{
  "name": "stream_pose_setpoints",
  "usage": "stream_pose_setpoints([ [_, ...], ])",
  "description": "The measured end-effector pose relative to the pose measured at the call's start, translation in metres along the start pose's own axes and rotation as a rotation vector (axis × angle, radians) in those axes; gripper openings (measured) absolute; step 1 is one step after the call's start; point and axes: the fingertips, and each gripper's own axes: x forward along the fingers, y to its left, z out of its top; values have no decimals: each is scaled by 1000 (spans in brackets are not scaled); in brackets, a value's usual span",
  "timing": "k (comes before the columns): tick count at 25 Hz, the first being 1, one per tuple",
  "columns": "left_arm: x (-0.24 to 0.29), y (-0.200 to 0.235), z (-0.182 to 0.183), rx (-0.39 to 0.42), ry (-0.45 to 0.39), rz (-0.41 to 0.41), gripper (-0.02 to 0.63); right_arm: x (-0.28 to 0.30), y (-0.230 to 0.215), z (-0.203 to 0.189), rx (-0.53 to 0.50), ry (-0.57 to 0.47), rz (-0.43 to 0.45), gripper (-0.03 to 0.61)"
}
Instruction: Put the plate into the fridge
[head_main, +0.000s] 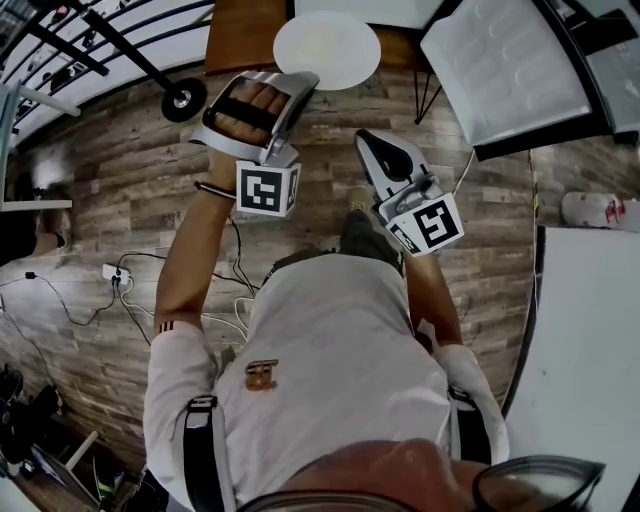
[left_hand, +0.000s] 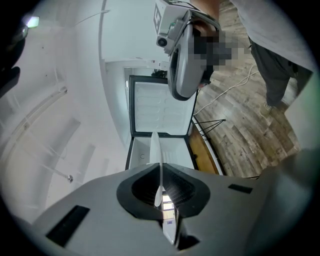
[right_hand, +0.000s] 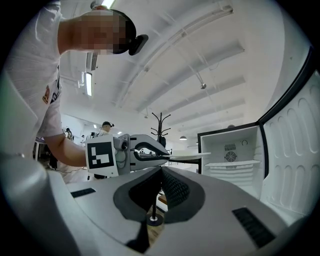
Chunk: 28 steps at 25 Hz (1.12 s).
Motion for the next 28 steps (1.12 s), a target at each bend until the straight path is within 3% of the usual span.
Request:
stream_pose_setpoints([
  [21,217,22,-21,-29,161,-30,28,67,-219,-15,-7,-1,139,32],
  [28,274,23,-20,-36,235,-33,28,73,-271,-20,-6,-19,203,32],
])
